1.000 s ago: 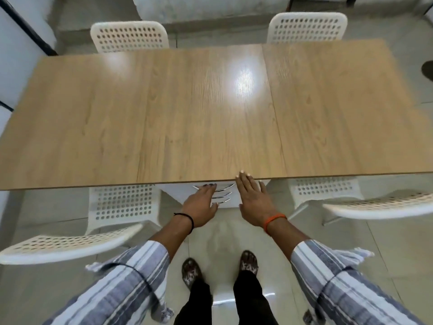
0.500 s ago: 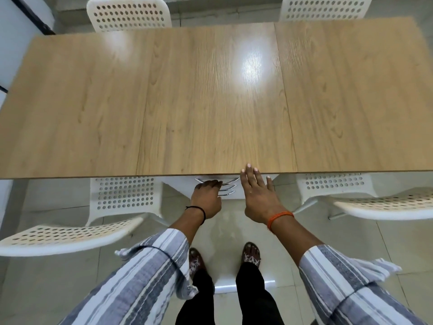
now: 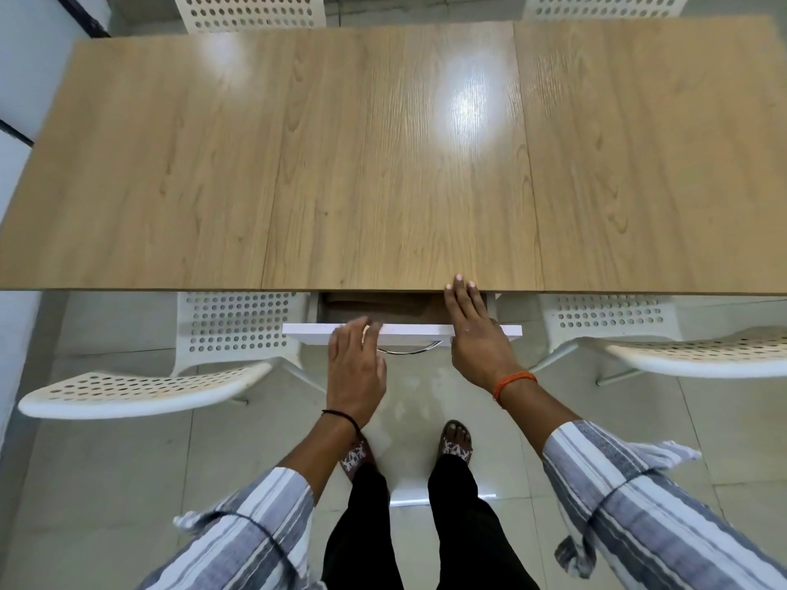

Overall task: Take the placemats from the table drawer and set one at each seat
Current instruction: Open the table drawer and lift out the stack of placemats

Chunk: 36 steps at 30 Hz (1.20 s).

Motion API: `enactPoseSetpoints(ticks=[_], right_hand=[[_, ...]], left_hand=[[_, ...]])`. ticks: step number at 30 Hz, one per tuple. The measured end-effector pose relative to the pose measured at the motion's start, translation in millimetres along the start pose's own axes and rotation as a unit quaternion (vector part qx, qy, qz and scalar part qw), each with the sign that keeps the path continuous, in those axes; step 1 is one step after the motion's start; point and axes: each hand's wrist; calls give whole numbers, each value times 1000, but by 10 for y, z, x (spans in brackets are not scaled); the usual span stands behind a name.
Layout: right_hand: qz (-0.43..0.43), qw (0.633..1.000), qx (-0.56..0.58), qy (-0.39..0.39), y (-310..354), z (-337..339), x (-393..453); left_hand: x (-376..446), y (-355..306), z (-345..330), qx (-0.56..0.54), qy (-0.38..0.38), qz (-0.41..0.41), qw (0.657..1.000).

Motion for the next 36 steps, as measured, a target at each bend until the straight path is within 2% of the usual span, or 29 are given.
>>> enactPoseSetpoints(ticks=[3,6,9,11,14,18,22,26,30,32,33,35,36], right_hand=[[32,998,-1,-60,-42,-149,-154],[38,997,7,-63,-11,-210,-289],[20,996,25,-85,43,-163,-371],[-5,998,38,-55,67,-130,-418],[-46,994,93,32,39,-111,-488],[-53,984,134,107,34,-139,-632],[-38,975,156,153,47,-188,-744],[-59,956,196,208,73,-262,-794],[-110,911,281,280,77,-376,-784],[-145,888,324,294,89,-461,-789],[-150,890,322,286,90,-514,-792],[-163,902,324,235,118,-611,-793],[-173,899,347,203,154,-639,-784]], left_hand=[[205,116,125,23,49,7,999],[340,190,292,-32,134,66,988],[354,204,406,6,209,89,974],[291,237,453,15,253,83,964],[169,302,495,19,320,77,944],[-76,380,544,29,376,66,924],[-321,455,561,29,387,72,919],[-487,539,503,31,414,80,906],[-592,605,445,2,464,106,879],[-620,596,463,-75,429,163,885],[-622,587,468,-113,388,191,894],[-615,563,460,-162,305,252,904],[-607,539,457,-180,285,287,897]])
Point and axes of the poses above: each hand's wrist, its own x-axis towards the middle knuckle, its own z-axis out of the back of the hand, y = z × x, and after that the axes turned 15 degrees about z, right-handed
